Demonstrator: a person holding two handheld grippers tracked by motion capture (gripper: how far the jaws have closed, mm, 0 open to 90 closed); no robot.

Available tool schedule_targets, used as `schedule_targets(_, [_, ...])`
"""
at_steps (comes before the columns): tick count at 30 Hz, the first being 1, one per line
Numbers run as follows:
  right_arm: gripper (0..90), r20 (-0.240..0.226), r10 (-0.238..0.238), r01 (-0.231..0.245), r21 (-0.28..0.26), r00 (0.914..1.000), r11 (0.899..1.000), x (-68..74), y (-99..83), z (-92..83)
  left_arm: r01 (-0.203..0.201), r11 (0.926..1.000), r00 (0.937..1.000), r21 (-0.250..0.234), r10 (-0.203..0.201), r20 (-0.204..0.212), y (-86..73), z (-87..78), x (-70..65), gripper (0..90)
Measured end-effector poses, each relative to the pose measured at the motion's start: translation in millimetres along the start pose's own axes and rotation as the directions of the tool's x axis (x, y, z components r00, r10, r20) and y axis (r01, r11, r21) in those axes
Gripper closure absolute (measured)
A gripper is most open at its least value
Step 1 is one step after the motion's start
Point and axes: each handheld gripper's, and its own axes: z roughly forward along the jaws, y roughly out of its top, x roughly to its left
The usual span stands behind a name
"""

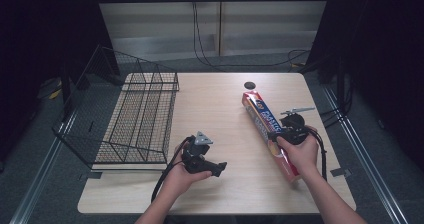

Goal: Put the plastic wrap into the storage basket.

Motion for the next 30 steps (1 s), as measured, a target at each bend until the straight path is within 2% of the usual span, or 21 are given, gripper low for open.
schedule_targets(2, [46.7,-0.029,-0.028,0.028,-0.009,0.9992,1.000,0.1,-0.3,-6.3,0.007,0.9998,1.0000,-0.017,-0.007,0.007,2.2,-1.9,-1.4,4.1])
schedule_targets(4, [46.7,-0.070,-0.057,0.056,-0.023,0.9959,0.998,0.4,-2.2,-11.5,0.007,0.9999,0.9998,-0.014,-0.007,0.017,4.5,-4.3,-1.9,4.5])
schedule_targets(6, [46.6,-0.095,-0.098,0.097,-0.018,0.9906,0.995,3.3,-4.1,-16.8,-0.007,0.9999,0.9998,-0.012,0.007,0.016,6.1,-6.8,-2.3,4.6])
schedule_targets(7, [46.6,-0.095,-0.098,0.097,-0.018,0.9906,0.995,3.3,-4.1,-16.8,-0.007,0.9999,0.9998,-0.012,0.007,0.016,6.1,-6.8,-2.3,4.6])
schedule_targets(8, [46.7,-0.117,-0.127,0.126,-0.021,0.9850,0.992,6.8,-6.8,-21.2,-0.007,0.9997,0.9996,-0.022,0.007,0.028,7.4,-8.2,-2.5,4.6])
schedule_targets(9, [46.7,-0.122,-0.134,0.132,-0.023,0.9835,0.991,8.1,-8.0,-23.0,-0.009,0.9999,0.9995,-0.009,0.009,0.029,8.5,-10.2,-2.9,4.6])
schedule_targets(11, [46.7,-0.147,-0.169,0.166,-0.033,0.9746,0.986,9.5,-10.2,-25.8,-0.007,0.9999,0.9994,-0.009,0.008,0.034,9.5,-11.1,-3.1,4.6])
schedule_targets(12, [46.6,-0.148,-0.171,0.169,-0.030,0.9741,0.985,10.8,-11.0,-27.5,-0.029,0.9996,0.9981,-0.004,0.029,0.053,11.9,-12.9,-3.6,4.8])
schedule_targets(13, [46.6,-0.148,-0.171,0.169,-0.030,0.9741,0.985,10.8,-11.0,-27.5,-0.029,0.9996,0.9981,-0.004,0.029,0.053,11.9,-12.9,-3.6,4.7])
schedule_targets(14, [46.6,-0.173,-0.192,0.188,-0.040,0.9659,0.981,11.6,-12.1,-29.1,-0.028,0.9993,0.9969,-0.024,0.029,0.074,14.2,-14.1,-4.3,4.3])
schedule_targets(18, [46.6,-0.201,-0.220,0.218,-0.033,0.9545,0.975,14.9,-13.3,-33.9,-0.039,0.9991,0.9916,-0.017,0.040,0.123,20.4,-15.0,-4.0,3.0])
schedule_targets(20, [46.5,-0.226,-0.250,0.247,-0.042,0.9413,0.968,14.8,-13.2,-34.5,-0.054,0.9985,0.9807,-0.007,0.054,0.188,24.6,-16.9,-2.9,1.6])
schedule_targets(21, [46.5,-0.235,-0.259,0.257,-0.037,0.9369,0.966,15.3,-13.1,-35.5,-0.055,0.9985,0.9774,-0.001,0.054,0.204,27.1,-17.7,-3.0,0.0])
schedule_targets(24, [46.5,-0.253,-0.286,0.287,-0.035,0.9242,0.957,18.3,-12.5,-36.7,-0.072,0.9974,0.9751,0.005,0.069,0.211,35.7,-20.5,-2.2,0.0])
schedule_targets(25, [46.5,-0.253,-0.286,0.287,-0.035,0.9242,0.957,18.3,-12.5,-36.7,-0.072,0.9974,0.9751,0.005,0.069,0.211,35.7,-20.5,-2.2,0.0])
schedule_targets(26, [46.4,-0.259,-0.302,0.304,-0.031,0.9175,0.952,19.6,-11.9,-37.4,-0.056,0.9984,0.9716,0.005,0.053,0.231,41.2,-21.6,-0.3,0.0])
schedule_targets(27, [46.4,-0.263,-0.305,0.307,-0.035,0.9154,0.951,19.7,-11.8,-37.2,-0.056,0.9984,0.9716,0.005,0.053,0.231,41.2,-21.6,-0.3,0.1])
schedule_targets(29, [46.4,-0.275,-0.299,0.303,-0.028,0.9136,0.952,19.7,-11.5,-37.6,-0.110,0.9938,0.9699,0.019,0.103,0.221,49.7,-22.7,1.0,0.5])
schedule_targets(30, [46.4,-0.272,-0.311,0.314,-0.033,0.9107,0.949,20.0,-11.7,-37.2,-0.123,0.9919,0.9714,0.030,0.114,0.208,52.7,-23.2,0.8,0.5])
